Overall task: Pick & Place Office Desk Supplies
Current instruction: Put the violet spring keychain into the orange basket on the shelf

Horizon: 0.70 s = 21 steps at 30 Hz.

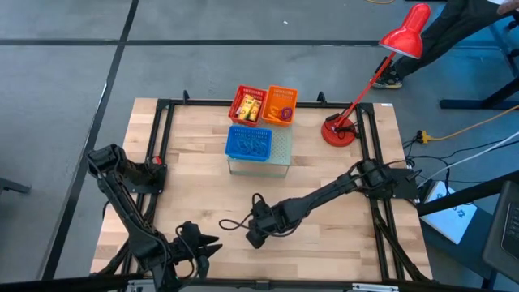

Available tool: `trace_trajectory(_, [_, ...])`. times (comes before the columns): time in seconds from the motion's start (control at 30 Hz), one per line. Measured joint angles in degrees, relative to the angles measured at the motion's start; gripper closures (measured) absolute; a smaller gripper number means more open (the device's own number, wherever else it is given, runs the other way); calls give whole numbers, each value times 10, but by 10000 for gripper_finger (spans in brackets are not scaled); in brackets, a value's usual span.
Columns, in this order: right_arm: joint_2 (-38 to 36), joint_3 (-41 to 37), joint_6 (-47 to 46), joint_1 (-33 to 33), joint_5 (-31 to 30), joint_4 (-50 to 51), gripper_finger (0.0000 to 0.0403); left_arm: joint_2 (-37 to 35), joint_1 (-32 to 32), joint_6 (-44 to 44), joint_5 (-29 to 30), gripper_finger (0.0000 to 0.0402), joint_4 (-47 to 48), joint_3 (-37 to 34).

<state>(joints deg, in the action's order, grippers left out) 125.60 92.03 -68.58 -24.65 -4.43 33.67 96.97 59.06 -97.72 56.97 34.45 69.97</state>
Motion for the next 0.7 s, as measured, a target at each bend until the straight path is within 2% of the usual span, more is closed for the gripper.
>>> trace_trajectory(0.13, [6, 3, -4, 1, 8, -22, 285, 0, 0, -3, 0, 270, -1, 0])
trace_trajectory(0.47, [29, 5, -21, 1, 22, 9, 291, 0, 0, -2, -2, 270, 0, 0])
trace_trajectory(0.6, [33, 6, -24, 4, 23, 23, 320, 0, 0, -1, -8, 270, 0, 0])
trace_trajectory(0.7, [33, 6, -21, 8, 18, 29, 364, 0, 0, -2, -10, 270, 0, 0])
